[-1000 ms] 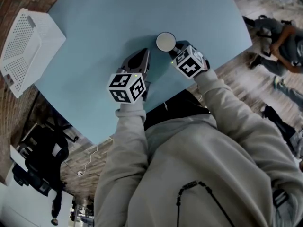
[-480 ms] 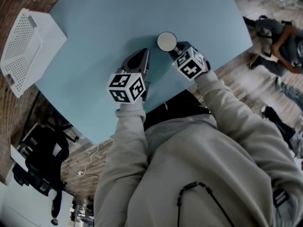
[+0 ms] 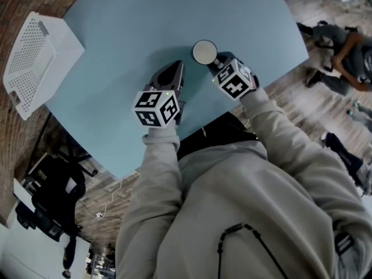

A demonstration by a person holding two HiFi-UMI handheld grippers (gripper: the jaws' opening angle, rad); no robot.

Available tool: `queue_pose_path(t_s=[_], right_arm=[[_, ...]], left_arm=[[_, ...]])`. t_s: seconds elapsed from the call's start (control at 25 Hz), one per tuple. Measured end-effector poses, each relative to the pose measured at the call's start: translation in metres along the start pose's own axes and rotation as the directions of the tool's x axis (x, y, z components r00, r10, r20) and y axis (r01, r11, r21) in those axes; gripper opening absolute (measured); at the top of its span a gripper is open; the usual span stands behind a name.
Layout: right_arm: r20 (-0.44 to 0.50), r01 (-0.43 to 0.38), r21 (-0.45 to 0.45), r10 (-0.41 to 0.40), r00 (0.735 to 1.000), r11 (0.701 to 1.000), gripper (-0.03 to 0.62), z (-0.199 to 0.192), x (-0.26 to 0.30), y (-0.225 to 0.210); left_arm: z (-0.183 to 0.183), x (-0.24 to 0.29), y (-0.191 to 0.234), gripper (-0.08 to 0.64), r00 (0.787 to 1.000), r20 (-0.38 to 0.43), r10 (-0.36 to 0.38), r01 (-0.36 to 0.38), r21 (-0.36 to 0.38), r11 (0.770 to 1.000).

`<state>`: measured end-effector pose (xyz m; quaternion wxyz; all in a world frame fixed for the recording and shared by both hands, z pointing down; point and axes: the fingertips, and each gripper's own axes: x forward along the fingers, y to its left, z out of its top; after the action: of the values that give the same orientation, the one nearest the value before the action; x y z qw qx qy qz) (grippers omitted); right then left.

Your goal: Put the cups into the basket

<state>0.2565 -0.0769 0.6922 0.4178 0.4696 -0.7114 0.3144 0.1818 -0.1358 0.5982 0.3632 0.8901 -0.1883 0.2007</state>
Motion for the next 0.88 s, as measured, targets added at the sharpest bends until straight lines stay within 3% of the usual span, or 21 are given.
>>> queue_pose_path(t_s=[0.28, 0.52, 0.88], right_arm=[[0.024, -0.002, 0.0, 0.002, 1.0, 1.0, 0.072, 0.029, -0.021, -0.015], [0.067, 0.039, 0.002, -0.039, 0.997, 0.999, 0.072, 0.064, -0.053, -0.034], [0.088, 0.056, -0.02, -0.054, 0.995, 0.998, 0.072, 0.099, -0.1, -0.052]], left_arm=[[0.028, -0.007, -0.007, -0.005, 0.999, 0.034, -0.002, 0.0, 0.038, 0.999], [0.065, -0.021, -0.007, -0.005, 0.996, 0.084, 0.025, -0.035, 0.112, 0.993], [0.115, -0.041, -0.03, -0.005, 0.987, 0.162, 0.0, -0.03, 0.183, 0.983]])
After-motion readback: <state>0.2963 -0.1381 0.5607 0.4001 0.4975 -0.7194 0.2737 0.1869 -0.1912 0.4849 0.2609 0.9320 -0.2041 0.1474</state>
